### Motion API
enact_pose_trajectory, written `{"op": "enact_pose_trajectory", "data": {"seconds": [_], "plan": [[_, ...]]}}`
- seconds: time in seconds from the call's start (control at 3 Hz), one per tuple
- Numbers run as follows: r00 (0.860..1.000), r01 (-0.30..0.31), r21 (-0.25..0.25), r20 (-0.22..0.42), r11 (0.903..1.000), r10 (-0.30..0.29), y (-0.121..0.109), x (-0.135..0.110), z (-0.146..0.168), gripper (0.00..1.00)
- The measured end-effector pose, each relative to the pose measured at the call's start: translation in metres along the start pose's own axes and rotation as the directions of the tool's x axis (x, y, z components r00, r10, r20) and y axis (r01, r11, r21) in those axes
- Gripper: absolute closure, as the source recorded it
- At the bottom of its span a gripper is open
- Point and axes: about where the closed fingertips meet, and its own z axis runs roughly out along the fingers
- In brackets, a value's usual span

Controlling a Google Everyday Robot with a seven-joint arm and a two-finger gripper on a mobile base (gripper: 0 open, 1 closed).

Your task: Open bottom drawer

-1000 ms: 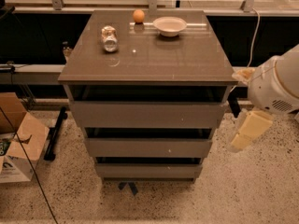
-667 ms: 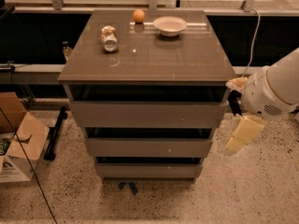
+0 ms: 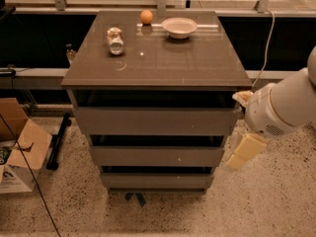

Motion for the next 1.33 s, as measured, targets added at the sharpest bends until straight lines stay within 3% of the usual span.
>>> {"op": "enact_pose_trajectory", "data": {"seconds": [0.33, 0.67, 1.33], "plan": [[1.0, -0.006, 0.032, 0.022, 0.9995, 0.005, 0.008, -0.003, 0.02, 0.0], [0.998, -0.031, 0.039, 0.048, 0.9987, 0.03, 0.017, 0.007, 0.061, 0.0], [0.992, -0.098, 0.003, 0.075, 0.9951, 0.098, 0.025, 0.036, 0.126, 0.0]]}}
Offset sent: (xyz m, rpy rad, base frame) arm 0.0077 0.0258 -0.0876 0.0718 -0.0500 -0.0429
